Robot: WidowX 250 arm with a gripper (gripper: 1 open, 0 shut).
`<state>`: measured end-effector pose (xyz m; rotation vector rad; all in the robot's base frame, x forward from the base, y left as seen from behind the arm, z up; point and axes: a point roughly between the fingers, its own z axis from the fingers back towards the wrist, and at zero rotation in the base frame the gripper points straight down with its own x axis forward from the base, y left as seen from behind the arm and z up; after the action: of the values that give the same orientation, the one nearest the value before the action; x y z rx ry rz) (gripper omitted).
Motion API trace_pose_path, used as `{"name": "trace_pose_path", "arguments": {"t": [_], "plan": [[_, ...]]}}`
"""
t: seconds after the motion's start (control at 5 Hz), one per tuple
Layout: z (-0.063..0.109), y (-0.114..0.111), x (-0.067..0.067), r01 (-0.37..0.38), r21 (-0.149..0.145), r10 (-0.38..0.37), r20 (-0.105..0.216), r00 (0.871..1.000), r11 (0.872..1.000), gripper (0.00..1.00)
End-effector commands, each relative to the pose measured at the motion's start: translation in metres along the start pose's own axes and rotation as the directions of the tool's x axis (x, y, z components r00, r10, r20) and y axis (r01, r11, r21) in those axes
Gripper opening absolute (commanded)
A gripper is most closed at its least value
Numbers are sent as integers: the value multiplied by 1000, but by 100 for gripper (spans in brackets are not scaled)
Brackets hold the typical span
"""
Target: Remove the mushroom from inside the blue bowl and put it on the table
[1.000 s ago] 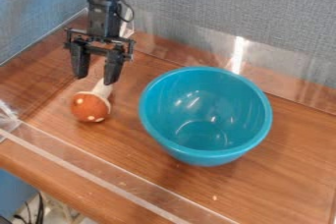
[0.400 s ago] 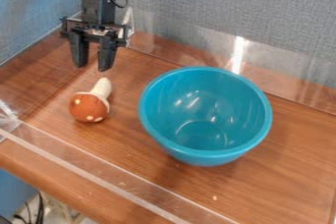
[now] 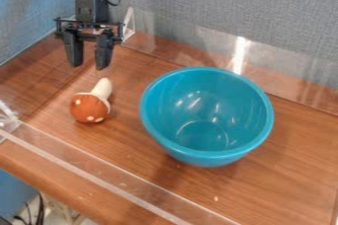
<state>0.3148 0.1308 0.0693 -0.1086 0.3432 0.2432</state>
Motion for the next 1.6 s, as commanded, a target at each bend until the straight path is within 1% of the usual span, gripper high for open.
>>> {"name": "trace_pose_path", "arguments": {"t": [0.0, 0.6, 1.0, 1.2, 1.4], "plan": [[38, 4, -12, -55, -20, 57, 102, 993, 998, 100], [38, 4, -14, 22, -21, -19, 111, 994, 1000, 100], [26, -5, -20, 41, -33, -36, 121, 992, 999, 100], [24, 1, -23, 27, -47, -21, 127, 992, 999, 100], [43, 2, -31, 124, -5, -121, 185, 975, 992, 100]]}}
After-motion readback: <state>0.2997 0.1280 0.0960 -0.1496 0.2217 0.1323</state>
